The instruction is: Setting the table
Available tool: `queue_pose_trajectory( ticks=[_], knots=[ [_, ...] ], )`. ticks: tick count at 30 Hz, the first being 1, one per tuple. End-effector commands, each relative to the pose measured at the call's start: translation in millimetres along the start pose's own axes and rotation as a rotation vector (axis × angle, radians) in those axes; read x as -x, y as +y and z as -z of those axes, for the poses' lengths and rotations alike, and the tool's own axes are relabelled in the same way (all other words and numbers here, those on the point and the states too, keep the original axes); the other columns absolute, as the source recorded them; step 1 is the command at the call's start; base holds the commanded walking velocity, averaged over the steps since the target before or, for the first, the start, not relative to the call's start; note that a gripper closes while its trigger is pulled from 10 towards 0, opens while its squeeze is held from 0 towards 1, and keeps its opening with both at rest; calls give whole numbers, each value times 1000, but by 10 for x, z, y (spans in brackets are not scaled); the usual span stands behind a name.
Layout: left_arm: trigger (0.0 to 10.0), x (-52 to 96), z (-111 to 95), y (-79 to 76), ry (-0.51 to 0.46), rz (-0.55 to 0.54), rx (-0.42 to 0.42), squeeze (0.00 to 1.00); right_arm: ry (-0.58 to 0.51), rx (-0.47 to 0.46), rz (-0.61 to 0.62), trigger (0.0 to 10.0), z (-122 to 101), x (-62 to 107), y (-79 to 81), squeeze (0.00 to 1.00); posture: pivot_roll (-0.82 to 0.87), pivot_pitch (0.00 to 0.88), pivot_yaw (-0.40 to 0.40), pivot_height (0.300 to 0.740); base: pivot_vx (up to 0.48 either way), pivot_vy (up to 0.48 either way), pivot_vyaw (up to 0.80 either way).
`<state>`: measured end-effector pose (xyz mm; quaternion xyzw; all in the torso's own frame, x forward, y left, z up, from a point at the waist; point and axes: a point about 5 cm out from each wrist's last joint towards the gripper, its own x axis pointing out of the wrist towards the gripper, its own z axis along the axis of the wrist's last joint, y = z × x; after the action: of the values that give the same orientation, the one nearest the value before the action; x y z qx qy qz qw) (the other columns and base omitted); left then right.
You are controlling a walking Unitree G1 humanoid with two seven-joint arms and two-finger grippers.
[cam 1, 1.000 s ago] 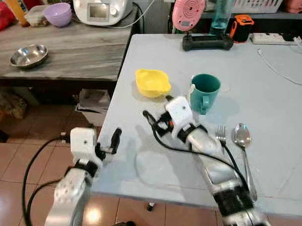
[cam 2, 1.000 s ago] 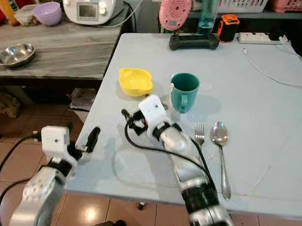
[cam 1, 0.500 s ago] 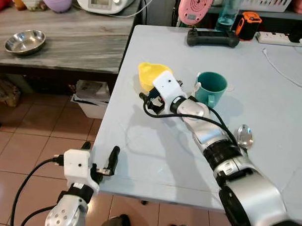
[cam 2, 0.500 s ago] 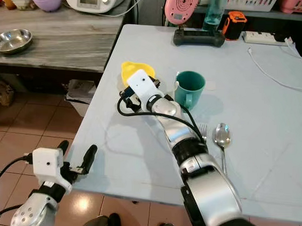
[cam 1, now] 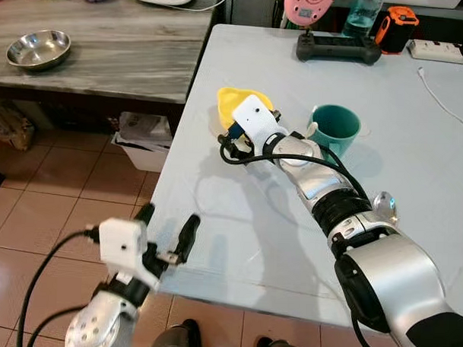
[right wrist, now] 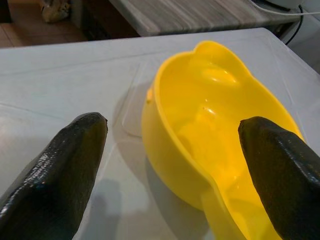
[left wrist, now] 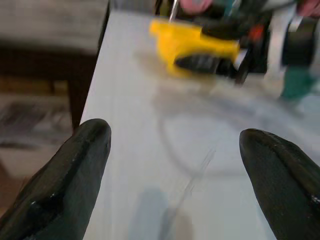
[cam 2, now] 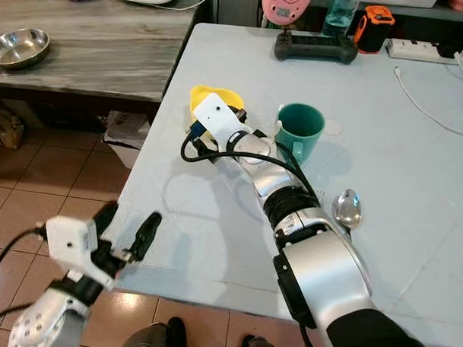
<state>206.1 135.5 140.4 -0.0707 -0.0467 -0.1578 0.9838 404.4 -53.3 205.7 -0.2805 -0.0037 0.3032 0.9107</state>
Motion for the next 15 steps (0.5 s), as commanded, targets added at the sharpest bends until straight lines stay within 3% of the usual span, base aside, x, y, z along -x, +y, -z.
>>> queue_pose_trajectory(
  ticks=[1, 5, 6, 7, 15],
  knots=[
    [10000, 12, -51, 8, -8, -6, -19, 0, 11, 21, -24, 10000, -32, -12, -6, 0, 94, 224, 20, 740, 0, 0, 0],
    [10000, -61, -158, 50, -56, -30, -47, 0, 35, 34, -39, 10000, -3, -11, 3, 0, 93, 222, 19, 740, 0, 0, 0],
    [10000, -87, -180, 69, -66, -33, -50, 0, 46, 33, -44, 4196, 14, -9, 5, 0, 93, 222, 19, 740, 0, 0, 0],
    [10000, -107, -187, 86, -69, -32, -54, 0, 60, 31, -51, 0, 36, -7, 9, 0, 92, 216, 17, 740, 0, 0, 0],
    [10000, -192, -129, 147, -50, 0, -107, 0, 88, 16, -80, 0, 95, 2, 29, 0, 88, 203, 11, 740, 0, 0, 0]
  ],
)
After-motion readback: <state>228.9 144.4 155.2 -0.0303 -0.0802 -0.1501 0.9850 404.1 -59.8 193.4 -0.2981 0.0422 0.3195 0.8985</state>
